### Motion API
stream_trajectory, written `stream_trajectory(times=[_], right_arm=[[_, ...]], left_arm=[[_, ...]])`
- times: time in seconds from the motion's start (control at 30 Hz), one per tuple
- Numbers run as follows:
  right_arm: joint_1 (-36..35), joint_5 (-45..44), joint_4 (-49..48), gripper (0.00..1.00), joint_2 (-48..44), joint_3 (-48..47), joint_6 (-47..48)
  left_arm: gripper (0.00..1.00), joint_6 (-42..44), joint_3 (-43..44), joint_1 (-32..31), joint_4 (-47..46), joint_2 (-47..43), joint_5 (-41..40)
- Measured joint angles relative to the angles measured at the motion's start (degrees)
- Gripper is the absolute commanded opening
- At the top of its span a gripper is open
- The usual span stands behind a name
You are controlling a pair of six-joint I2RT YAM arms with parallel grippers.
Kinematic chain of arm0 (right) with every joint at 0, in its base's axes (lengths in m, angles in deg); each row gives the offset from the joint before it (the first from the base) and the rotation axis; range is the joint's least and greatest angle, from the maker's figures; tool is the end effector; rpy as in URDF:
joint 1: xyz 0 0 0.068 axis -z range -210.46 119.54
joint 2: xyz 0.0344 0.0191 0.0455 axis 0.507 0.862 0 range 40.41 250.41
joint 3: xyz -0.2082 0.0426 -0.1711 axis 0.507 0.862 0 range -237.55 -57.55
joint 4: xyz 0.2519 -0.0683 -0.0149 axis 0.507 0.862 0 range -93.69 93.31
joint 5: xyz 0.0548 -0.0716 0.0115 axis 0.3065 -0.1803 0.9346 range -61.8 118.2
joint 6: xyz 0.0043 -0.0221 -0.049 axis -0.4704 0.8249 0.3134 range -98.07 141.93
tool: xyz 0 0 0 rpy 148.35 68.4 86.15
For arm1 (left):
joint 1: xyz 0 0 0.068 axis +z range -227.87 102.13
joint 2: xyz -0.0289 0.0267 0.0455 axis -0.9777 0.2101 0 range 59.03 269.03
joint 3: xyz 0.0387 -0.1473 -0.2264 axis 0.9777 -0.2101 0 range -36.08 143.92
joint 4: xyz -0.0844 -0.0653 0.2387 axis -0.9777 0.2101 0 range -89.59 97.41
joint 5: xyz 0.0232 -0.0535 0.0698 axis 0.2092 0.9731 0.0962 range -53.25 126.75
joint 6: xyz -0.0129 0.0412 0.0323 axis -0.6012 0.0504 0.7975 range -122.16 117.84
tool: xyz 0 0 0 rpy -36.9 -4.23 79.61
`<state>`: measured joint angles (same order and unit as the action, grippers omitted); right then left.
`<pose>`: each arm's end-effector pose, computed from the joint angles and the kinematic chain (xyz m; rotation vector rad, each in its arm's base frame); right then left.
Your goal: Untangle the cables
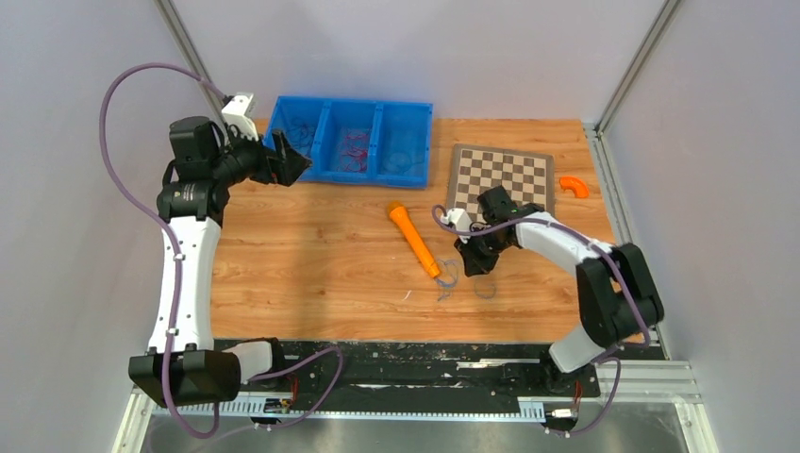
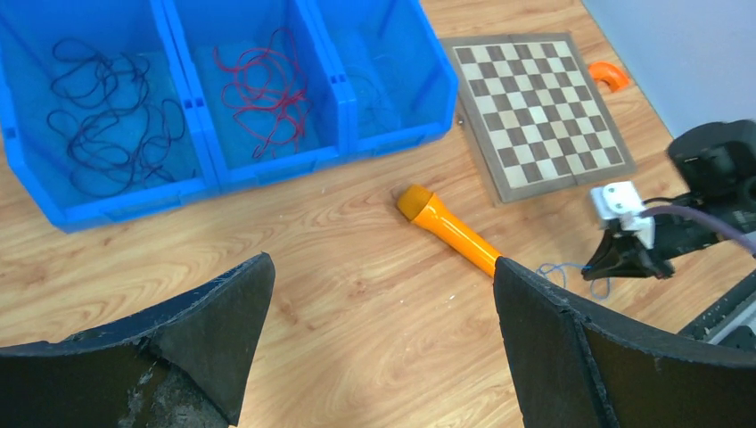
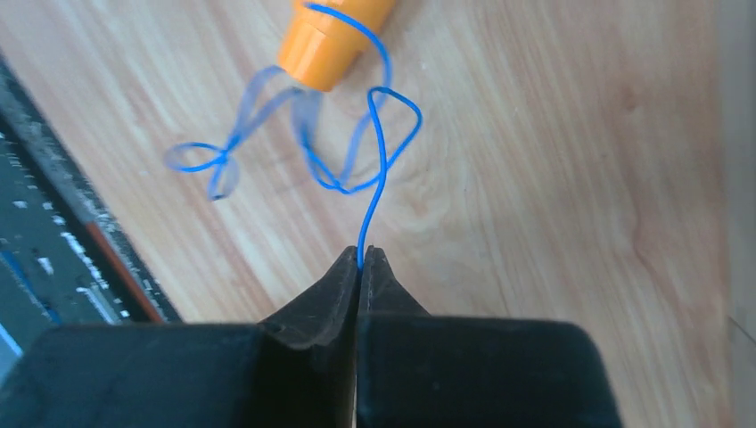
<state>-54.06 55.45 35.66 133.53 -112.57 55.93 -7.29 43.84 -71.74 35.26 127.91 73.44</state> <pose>0.2566 0.1298 0.1700 -1.4201 2.4277 0.6507 0.2486 0.0052 0.4242 0.2228 1.9371 -0.6211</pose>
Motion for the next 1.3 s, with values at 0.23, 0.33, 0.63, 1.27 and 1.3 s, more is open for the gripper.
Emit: stream_trajectory(times=[0.23,0.33,0.63,1.27,1.3], right_arm=[[0.07,6.99,5.49,0.0,-24.85,-3.13,-0.2],[1.22,13.42,6.78,0.0,-29.35,-11.26,-2.16],[2.51,29.09,6.67,0.0,-21.05,-23.8,-10.51],[1.88,40.37,6.69,0.0,-19.5,-22.97,-12.28],[1.86,40.39,6.73,0.0,-19.5,-22.75,-12.24]], left_arm=[[1.0,0.83,-0.07,-0.22,-1.11,-1.6,6.99],[1.0,2.36,-0.87,-2.56,-2.08,-3.56,10.71],[1.0,7.1,-2.49,-23.98,-5.6,-7.32,14.88],[0.48,13.51,-1.55,-44.78,-9.25,11.06,7.19],[0.4,13.57,-1.66,-45.13,-9.27,11.72,7.56]])
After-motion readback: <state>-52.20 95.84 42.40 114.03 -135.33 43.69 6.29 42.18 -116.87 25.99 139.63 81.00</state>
